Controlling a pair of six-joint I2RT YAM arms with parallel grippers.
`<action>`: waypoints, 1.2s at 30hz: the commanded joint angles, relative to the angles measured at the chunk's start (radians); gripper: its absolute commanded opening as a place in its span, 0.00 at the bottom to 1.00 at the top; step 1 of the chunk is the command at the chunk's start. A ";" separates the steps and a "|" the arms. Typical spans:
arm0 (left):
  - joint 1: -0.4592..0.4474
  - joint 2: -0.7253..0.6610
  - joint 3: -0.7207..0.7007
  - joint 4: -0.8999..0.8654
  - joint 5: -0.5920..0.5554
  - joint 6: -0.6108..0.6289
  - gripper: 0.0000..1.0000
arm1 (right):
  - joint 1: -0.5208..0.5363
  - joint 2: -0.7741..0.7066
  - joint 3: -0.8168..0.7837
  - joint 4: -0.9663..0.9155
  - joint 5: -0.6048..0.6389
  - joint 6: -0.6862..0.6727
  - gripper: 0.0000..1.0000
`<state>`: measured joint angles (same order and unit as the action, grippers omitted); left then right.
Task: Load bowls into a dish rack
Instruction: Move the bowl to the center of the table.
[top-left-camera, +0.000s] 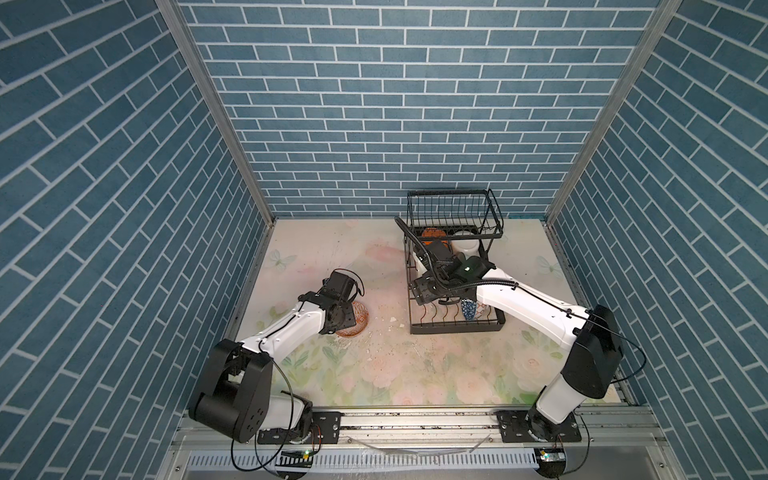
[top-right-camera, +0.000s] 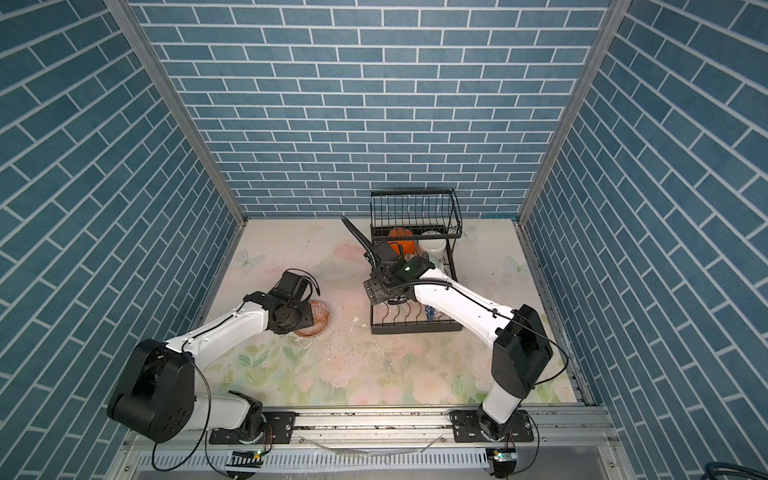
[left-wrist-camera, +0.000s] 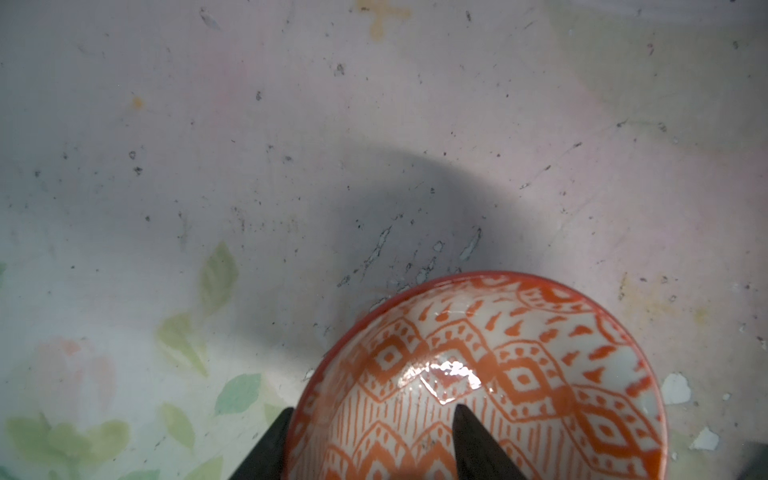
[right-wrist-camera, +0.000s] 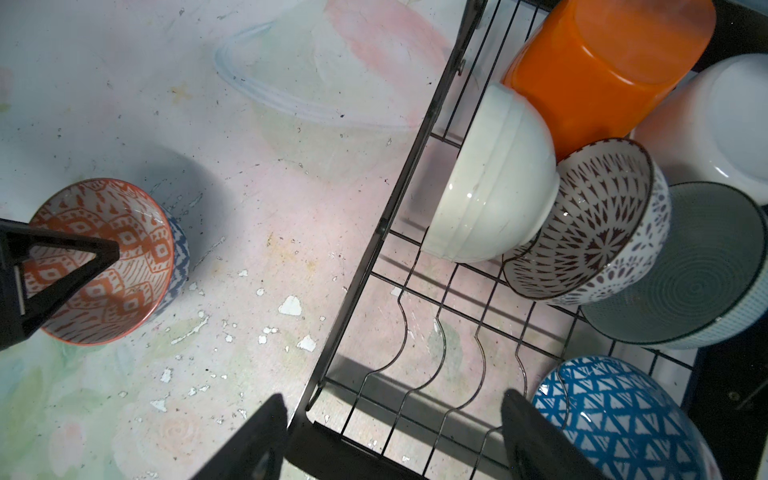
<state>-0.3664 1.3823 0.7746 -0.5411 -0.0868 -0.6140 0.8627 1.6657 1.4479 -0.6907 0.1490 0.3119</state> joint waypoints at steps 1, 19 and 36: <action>0.005 0.018 0.008 0.011 0.009 0.015 0.52 | -0.005 -0.008 -0.021 -0.004 -0.013 -0.019 0.81; 0.004 -0.022 -0.005 0.029 0.019 0.022 0.30 | -0.007 -0.007 -0.032 0.001 -0.024 -0.010 0.81; 0.005 -0.051 -0.031 0.046 0.039 0.030 0.21 | -0.006 0.000 -0.049 0.021 -0.049 0.007 0.81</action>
<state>-0.3653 1.3296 0.7536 -0.5018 -0.0555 -0.5907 0.8608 1.6661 1.4235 -0.6739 0.1112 0.3130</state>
